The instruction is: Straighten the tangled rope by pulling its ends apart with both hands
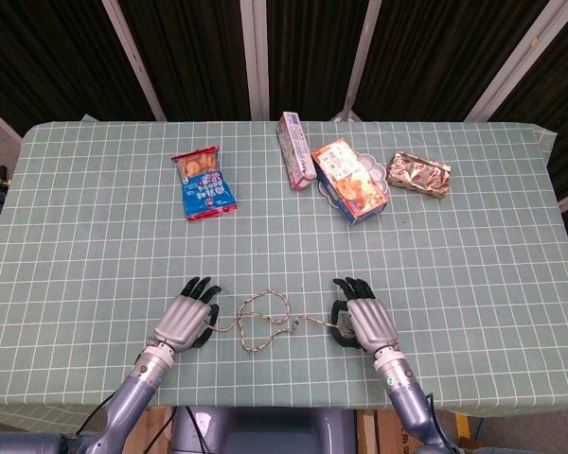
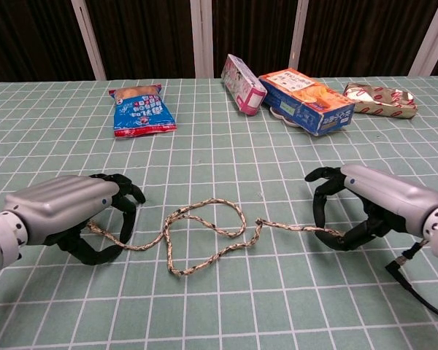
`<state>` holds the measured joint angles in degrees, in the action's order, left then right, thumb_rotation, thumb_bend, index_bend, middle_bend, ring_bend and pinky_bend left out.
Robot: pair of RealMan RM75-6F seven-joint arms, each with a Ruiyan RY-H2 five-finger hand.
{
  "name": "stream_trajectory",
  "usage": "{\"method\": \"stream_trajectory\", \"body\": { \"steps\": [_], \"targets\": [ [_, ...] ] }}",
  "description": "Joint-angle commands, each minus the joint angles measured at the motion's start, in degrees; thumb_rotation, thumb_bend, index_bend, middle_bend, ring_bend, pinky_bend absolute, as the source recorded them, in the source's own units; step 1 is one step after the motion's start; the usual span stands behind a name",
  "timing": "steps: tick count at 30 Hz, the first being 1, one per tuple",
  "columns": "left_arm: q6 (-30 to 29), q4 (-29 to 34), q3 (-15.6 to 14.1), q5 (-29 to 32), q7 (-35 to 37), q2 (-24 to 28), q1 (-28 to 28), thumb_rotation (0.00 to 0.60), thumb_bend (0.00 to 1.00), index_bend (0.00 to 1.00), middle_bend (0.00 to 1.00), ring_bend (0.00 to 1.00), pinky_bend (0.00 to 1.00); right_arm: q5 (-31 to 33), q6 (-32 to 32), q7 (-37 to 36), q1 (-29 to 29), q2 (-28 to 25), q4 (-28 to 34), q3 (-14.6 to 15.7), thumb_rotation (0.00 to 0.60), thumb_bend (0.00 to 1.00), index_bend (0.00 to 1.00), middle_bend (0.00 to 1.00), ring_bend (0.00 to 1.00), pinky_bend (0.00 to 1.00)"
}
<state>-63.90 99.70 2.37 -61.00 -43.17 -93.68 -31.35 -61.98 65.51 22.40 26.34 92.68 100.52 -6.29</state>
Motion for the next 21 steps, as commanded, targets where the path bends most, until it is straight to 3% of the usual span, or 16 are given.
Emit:
{"method": "stream_trajectory", "body": {
  "steps": [1,7,21],
  "targets": [
    [-0.7,-0.1,0.0,-0.5,0.4,0.0,0.1,0.600,0.50,0.57,0.16,0.00,0.00,-0.1,0.1,0.0,-0.1,-0.2,0.2,0.1,0.600,0.45,0.63,0.13,0.00,0.00],
    [-1.9,0.0,-0.1,-1.2,1.5,1.1,0.4,0.600,0.51,0.59,0.17,0.00,0.00,-0.2,0.5,-0.5,-0.3,-1.4,0.3,0.0,0.600,0.45,0.63,0.13,0.00,0.00],
    [-4.0,3.2,1.0,-2.3,7.9,12.0,2.3,0.600,0.51,0.59,0.17,0.00,0.00,0.5,1.2,-3.3,-1.3,-9.7,0.3,-2.3,0.600,0.45,0.63,0.13,0.00,0.00]
  ]
}}
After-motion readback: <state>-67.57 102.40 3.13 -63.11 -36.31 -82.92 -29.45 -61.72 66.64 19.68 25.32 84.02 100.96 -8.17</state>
